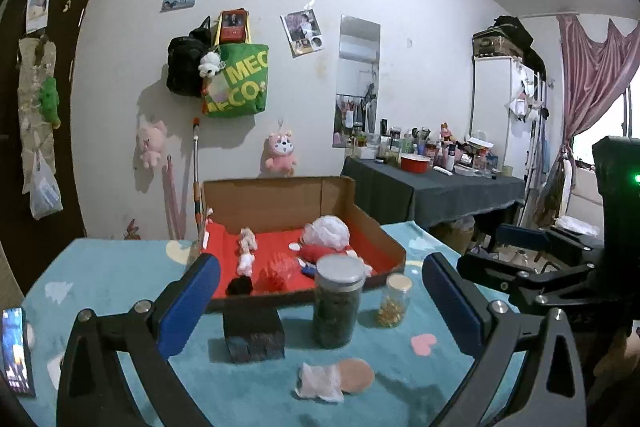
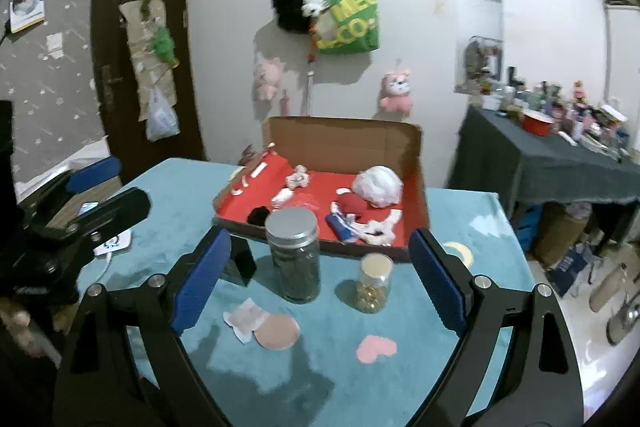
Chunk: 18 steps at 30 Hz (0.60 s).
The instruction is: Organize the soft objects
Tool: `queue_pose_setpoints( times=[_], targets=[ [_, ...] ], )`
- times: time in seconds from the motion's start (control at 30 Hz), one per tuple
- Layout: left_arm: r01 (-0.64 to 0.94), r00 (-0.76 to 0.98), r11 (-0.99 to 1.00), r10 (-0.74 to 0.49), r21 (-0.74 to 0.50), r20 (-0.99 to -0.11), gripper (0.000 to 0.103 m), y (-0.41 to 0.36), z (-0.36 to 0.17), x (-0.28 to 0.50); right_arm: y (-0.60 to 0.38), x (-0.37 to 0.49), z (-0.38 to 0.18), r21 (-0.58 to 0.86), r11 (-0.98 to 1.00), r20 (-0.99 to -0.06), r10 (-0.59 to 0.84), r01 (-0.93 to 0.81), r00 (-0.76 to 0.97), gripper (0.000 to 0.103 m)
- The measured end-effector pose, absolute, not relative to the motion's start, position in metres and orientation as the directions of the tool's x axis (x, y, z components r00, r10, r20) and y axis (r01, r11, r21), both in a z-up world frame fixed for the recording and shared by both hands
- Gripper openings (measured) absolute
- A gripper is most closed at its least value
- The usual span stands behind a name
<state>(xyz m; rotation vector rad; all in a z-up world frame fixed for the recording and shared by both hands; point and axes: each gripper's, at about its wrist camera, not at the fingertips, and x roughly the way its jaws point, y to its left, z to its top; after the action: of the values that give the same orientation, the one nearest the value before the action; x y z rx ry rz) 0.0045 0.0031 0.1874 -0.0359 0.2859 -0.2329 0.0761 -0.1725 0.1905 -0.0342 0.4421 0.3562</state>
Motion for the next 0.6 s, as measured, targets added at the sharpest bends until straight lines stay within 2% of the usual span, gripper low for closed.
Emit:
queue_pose_setpoints(
  times=[0.13, 0.4, 0.6],
  targets=[
    [0.209, 0.939, 0.976, -0.218, -0.064, -0.266, 0.103, -0.002, 0.173, -0.008, -0.178, 0.059, 0.176, 0.06, 0.95, -0.396, 0.305, -0.307, 0.866, 0.091],
    [0.178, 0.937, 0.981, -0.192, -0.074, -0.293, 0.103, -0.005, 0.137, -0.01, -0.178, 0.03, 0.14, -0.007, 0.976, -0.338, 0.204, -0.219, 0.919, 0.092],
    [0.166, 0.921, 0.984, -0.177, -0.059, -0.346, 0.103, -0.009, 0.105, -0.006, -0.181, 0.032, 0.107, 0.018, 0.983, -0.365, 0.179, -0.185, 0.914, 0.092]
  ],
)
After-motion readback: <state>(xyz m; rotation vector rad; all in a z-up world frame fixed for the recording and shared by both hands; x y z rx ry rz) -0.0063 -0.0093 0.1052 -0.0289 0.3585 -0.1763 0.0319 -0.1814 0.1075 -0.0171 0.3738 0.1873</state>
